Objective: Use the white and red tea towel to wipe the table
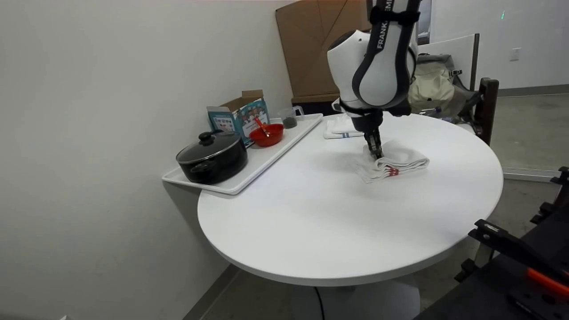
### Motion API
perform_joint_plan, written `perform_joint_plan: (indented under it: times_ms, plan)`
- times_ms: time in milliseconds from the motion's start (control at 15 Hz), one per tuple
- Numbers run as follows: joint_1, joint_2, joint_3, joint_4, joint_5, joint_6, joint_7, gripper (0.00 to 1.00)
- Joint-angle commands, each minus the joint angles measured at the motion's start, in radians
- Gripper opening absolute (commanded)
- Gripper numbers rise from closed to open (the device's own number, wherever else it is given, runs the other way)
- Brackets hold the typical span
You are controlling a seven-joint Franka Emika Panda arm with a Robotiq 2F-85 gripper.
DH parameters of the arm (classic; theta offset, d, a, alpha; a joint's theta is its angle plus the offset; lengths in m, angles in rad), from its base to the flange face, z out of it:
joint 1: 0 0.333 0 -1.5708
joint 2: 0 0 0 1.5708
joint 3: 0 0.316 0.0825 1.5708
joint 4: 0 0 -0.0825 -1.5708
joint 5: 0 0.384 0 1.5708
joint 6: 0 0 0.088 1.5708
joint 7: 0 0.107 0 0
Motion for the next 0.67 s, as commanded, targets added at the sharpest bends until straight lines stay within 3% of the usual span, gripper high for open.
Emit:
perform_joint_plan:
  times_ms: [0, 267, 600]
  plan:
    - [-0.056, 0.005, -0.017, 0.031, 0.022, 0.03, -0.015, 0.05]
    - [-0.1, -0.005, -0.011, 0.017, 0.04, 0.027, -0.023, 0.05]
    - [-0.119, -0.013, 0.046, -0.033, 0.098, 0.012, -0.073, 0.05]
